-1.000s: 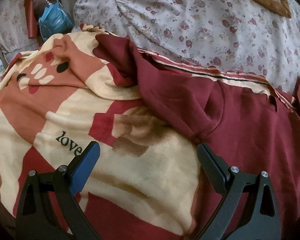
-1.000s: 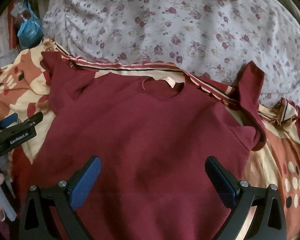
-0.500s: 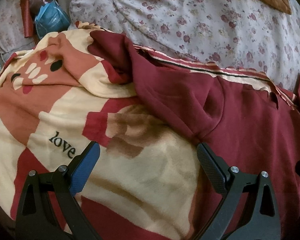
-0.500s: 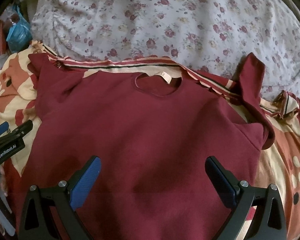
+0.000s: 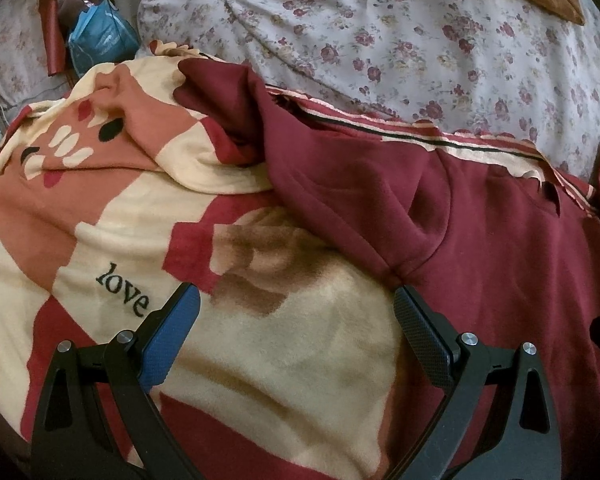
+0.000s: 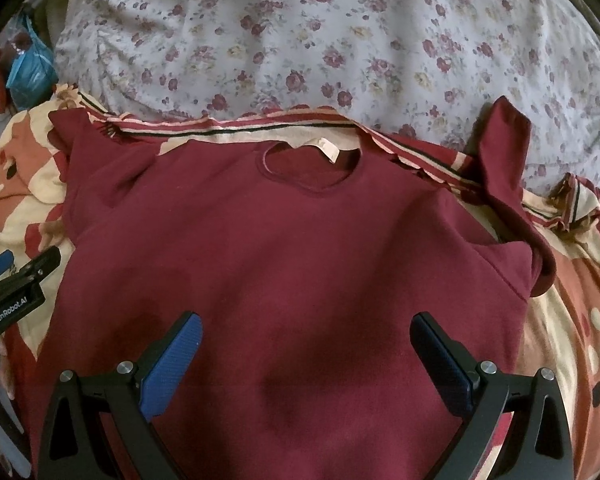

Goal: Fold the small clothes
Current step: 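Move both tools over the dark red sweatshirt lying on the blanket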

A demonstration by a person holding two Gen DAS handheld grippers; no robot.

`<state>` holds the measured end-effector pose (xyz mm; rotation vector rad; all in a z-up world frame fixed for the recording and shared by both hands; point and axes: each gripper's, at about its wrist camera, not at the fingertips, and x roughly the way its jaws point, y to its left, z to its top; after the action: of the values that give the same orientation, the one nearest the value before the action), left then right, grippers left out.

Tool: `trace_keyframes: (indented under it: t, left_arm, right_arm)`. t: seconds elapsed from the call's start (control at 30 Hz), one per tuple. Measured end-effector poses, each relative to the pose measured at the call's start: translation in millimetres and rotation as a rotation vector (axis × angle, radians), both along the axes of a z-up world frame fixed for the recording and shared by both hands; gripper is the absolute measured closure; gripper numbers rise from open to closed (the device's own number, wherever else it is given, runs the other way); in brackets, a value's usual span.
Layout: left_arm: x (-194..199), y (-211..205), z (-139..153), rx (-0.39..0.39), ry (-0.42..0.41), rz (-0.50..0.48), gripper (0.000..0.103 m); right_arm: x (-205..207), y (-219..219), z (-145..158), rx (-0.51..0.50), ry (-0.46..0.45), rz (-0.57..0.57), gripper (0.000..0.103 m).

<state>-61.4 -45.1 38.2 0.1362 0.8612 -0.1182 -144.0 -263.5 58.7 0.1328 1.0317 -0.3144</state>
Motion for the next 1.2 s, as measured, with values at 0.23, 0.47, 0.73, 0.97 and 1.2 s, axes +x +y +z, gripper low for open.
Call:
trace_keyframes:
  t: [0.23,0.47,0.73,0.97,1.2]
  left_arm:
    - [1.3,0.4,-0.5,-0.001,-0.001,0.000,0.005]
    - [1.9,1.4,-0.8,0.001,-0.001,-0.001,0.005]
    - [7.4,11.1,0.9,-0.034,0.006,0.027,0.005]
    - [12.2,15.5,1.8,-0.037,0.013,0.045,0.005]
    - [34.1,29.7,9.8,-0.081,0.066,0.095,0.005]
  right_arm:
    - [-0.7,-0.3,-3.5,0.007,-0.009,0.001,0.000]
    - [-0.6,-7.7,-11.8,0.052,-0.025,-0.032,0.000]
    - [1.9,-7.2,-25.4,0.053,-0.007,-0.039,0.000]
    - [2.3,-5.3,-32.6,0.053,-0.006,-0.041,0.000]
    - [1.8,-4.7,-36.2,0.053,-0.014,-0.043,0.000]
